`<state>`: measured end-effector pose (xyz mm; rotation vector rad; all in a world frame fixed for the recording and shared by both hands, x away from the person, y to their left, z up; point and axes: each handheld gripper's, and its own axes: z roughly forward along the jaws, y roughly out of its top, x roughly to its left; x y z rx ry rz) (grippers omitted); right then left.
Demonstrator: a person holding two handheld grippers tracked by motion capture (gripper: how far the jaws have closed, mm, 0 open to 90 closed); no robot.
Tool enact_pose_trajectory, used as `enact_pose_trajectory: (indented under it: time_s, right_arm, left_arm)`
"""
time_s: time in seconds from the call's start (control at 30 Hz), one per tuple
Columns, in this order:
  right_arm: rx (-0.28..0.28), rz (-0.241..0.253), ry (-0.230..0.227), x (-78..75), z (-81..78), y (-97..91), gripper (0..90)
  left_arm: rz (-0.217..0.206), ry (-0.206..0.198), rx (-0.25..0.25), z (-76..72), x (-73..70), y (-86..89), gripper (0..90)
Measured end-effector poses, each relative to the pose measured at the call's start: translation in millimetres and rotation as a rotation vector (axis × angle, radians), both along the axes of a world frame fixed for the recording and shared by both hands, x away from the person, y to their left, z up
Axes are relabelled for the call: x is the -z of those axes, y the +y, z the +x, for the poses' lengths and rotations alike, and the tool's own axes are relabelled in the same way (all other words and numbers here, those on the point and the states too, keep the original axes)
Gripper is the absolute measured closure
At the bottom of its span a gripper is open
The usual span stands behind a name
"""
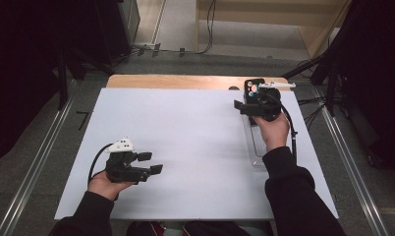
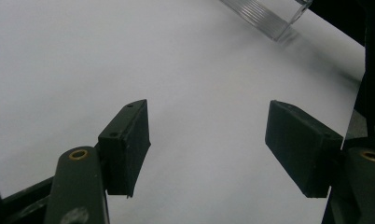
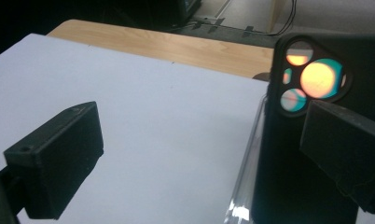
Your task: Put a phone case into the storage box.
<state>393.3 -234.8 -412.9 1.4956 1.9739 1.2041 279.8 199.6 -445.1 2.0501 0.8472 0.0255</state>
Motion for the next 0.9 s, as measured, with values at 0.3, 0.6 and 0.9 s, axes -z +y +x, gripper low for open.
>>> enact_pose_trajectory:
  time_s: [0.3,0.6,0.9]
  right_arm:
    - [-0.088,0.014,0.014,-2.2,-23.9,13.8,4.7]
    - [-0.186,0.03,0.028,-4.7,-49.5,19.9,12.2]
    - [-0.266,0.015,0.015,-4.2,-73.3,24.5,18.0]
  left_arm:
    - [-0.006,0.002,0.009,2.3,-0.5,1.5,30.7]
    - [-0.016,0.007,0.018,4.4,-1.4,2.9,30.7]
    - [-0.021,0.008,0.023,4.2,-1.0,5.0,30.7]
